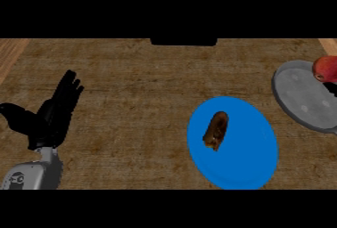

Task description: Pick the pear from the plate and place it in the pan

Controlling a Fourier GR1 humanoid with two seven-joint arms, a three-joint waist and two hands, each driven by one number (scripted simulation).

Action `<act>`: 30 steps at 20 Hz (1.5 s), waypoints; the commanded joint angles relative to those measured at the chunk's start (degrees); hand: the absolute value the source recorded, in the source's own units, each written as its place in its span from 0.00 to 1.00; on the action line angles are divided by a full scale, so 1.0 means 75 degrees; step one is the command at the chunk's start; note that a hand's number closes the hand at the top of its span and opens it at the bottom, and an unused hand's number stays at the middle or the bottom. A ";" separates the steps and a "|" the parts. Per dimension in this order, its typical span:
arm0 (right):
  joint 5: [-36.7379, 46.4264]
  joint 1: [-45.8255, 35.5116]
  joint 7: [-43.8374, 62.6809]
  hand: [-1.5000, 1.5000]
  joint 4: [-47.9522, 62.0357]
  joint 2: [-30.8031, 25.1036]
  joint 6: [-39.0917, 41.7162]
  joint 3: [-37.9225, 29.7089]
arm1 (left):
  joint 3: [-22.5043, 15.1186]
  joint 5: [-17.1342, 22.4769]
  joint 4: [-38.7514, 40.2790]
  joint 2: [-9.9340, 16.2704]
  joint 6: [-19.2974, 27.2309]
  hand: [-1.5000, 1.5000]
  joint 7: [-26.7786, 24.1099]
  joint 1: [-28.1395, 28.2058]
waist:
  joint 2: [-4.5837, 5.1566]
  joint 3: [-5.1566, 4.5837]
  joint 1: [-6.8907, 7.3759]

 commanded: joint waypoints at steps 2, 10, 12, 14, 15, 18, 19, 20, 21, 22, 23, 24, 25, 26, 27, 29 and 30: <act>0.0165 -0.0978 -0.1379 1.00 0.2497 -0.0056 -0.0774 0.0036 | -0.0027 -0.0051 0.0017 -0.0063 0.0113 0.50 0.0261 -0.0292 | 0.0011 0.0002 0.0022; 0.0437 -0.1503 -0.0751 0.00 0.4869 -0.0240 -0.1052 -0.0325 | -0.0100 -0.0089 -0.0100 -0.0095 0.0023 0.50 0.0143 -0.0100 | 0.0050 0.0011 0.0115; 0.0402 -0.1553 -0.0859 0.00 0.5399 -0.0170 -0.0974 -0.0368 | 0.0000 -0.0019 -0.0126 -0.0013 -0.0048 0.50 0.0099 -0.0130 | 0.0063 0.0015 0.0144; 0.0550 -0.1728 -0.1058 0.00 0.5754 -0.0262 -0.0794 -0.0211 | 0.0254 0.0150 -0.0204 0.0176 -0.0059 0.50 0.0403 -0.0370 | 0.0042 0.0012 0.0105; 0.0529 -0.1823 -0.1231 0.00 0.6033 -0.0379 -0.0739 -0.0287 | -0.0157 -0.0146 0.0107 -0.0113 -0.0090 0.50 -0.0074 -0.0127 | 0.0108 0.0022 0.0197; 0.0131 -0.1809 -0.1890 0.00 0.6216 -0.0379 -0.1028 -0.0696 | -0.0266 -0.0301 -0.0030 -0.0329 0.0117 0.50 -0.0232 0.0091 | 0.0092 0.0025 0.0178; -0.0019 -0.1895 -0.2133 0.00 0.6168 -0.0412 -0.0734 -0.0759 | -0.0008 -0.0112 0.0383 -0.0050 -0.0105 0.50 -0.0124 -0.0406 | 0.0064 0.0016 0.0056; -0.0397 -0.1747 -0.2462 0.00 0.6164 -0.0571 -0.0639 -0.1135 | 0.0038 0.0086 -0.0336 0.0028 -0.0124 0.50 0.0312 -0.0065 | 0.0052 0.0029 0.0139; -0.0584 -0.1780 -0.2662 0.00 0.6202 -0.0682 -0.0476 -0.1309 | -0.0155 -0.0185 -0.0120 -0.0174 0.0081 0.50 0.0169 -0.0083 | 0.0066 0.0030 0.0099; -0.0827 -0.1589 -0.2882 0.00 0.6257 -0.0681 -0.0385 -0.1526 | 0.0122 0.0018 -0.0299 0.0086 -0.0080 0.50 0.0184 -0.0073 | 0.0043 0.0027 0.0074; -0.1037 -0.1846 -0.2773 0.00 0.6293 -0.0693 -0.0144 -0.1708 | 0.0120 0.0009 0.0053 -0.0014 -0.0040 0.50 0.0098 -0.0225 | 0.0057 0.0023 0.0042; -0.1354 -0.1800 -0.2990 0.00 0.6319 -0.0953 0.0323 -0.1989 | 0.0333 0.0186 0.0019 0.0141 -0.0160 0.50 0.0112 -0.0089 | 0.0037 0.0023 0.0011; -0.1499 -0.2058 -0.2663 0.00 0.6482 -0.1266 0.0753 -0.2152 | -0.0125 -0.0085 -0.0227 -0.0090 -0.0105 0.50 0.0116 0.0143 | 0.0048 0.0030 0.0095; -0.1721 -0.1804 -0.2867 0.00 0.6532 -0.1233 0.0856 -0.2340 | 0.0151 0.0019 -0.0069 0.0043 -0.0067 0.50 0.0122 -0.0143 | 0.0026 0.0021 -0.0037; -0.1866 -0.1704 -0.2992 0.00 0.6678 -0.1266 0.0986 -0.2492 | 0.0167 0.0062 0.0052 0.0006 -0.0086 0.50 0.0106 -0.0124 | 0.0065 0.0029 0.0012; -0.2236 -0.1728 -0.2788 0.00 0.6852 -0.1940 0.1965 -0.2838 | 0.0098 -0.0040 -0.0099 0.0034 -0.0061 0.50 0.0119 -0.0115 | 0.0036 0.0026 -0.0057; -0.2343 -0.1511 -0.2962 0.00 0.6939 -0.1981 0.2208 -0.2921 | 0.0118 0.0038 -0.0162 0.0043 -0.0062 0.50 0.0332 -0.0163 | 0.0031 0.0028 -0.0057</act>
